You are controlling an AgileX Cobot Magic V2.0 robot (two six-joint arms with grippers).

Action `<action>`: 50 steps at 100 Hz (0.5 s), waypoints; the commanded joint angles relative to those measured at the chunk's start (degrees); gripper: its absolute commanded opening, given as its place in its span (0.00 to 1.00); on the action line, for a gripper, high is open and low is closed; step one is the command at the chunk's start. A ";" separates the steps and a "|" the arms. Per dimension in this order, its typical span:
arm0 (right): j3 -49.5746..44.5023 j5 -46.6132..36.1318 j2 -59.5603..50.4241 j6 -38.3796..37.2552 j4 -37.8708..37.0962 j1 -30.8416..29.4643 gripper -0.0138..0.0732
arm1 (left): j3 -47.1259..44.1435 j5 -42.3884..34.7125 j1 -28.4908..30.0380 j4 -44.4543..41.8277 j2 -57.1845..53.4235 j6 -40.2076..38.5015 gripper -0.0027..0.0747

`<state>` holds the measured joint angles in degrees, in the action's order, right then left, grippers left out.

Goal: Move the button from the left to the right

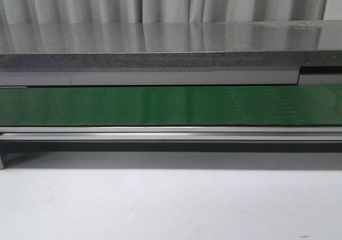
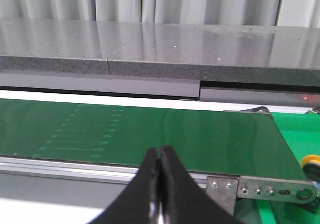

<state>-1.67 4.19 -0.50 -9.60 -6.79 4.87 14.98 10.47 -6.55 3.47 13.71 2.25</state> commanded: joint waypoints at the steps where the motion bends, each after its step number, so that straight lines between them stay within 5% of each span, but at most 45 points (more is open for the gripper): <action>1: -0.03 -4.50 -0.95 0.00 -0.76 0.10 0.08 | 1.63 -4.82 -0.52 0.54 0.57 -0.42 0.04; 50: -0.03 -4.50 -0.95 0.00 -0.76 0.10 0.08 | -6.35 -9.41 -0.52 -1.59 -2.27 -0.42 0.04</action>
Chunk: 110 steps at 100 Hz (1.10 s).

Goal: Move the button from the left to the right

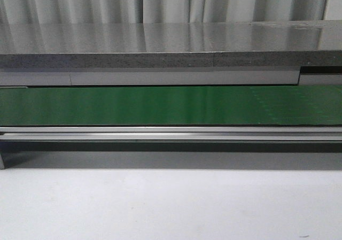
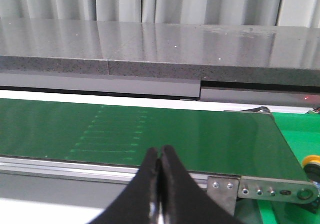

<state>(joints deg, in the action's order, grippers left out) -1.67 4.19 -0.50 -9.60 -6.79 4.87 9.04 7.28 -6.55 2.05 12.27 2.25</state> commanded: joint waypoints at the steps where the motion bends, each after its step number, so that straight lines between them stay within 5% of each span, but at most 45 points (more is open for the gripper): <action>1: -0.03 -4.50 -0.95 0.00 -0.76 0.10 0.08 | -0.64 -6.36 -0.52 -0.17 -1.20 -0.42 0.04; 42: -0.03 -4.50 -0.95 0.00 -0.76 0.10 0.08 | -11.26 -9.16 -0.52 -0.25 -14.70 -0.42 0.04; 110: -0.03 -4.50 -0.95 0.00 -0.76 0.10 0.08 | -11.27 -8.37 -0.52 -1.31 -14.57 -0.64 0.04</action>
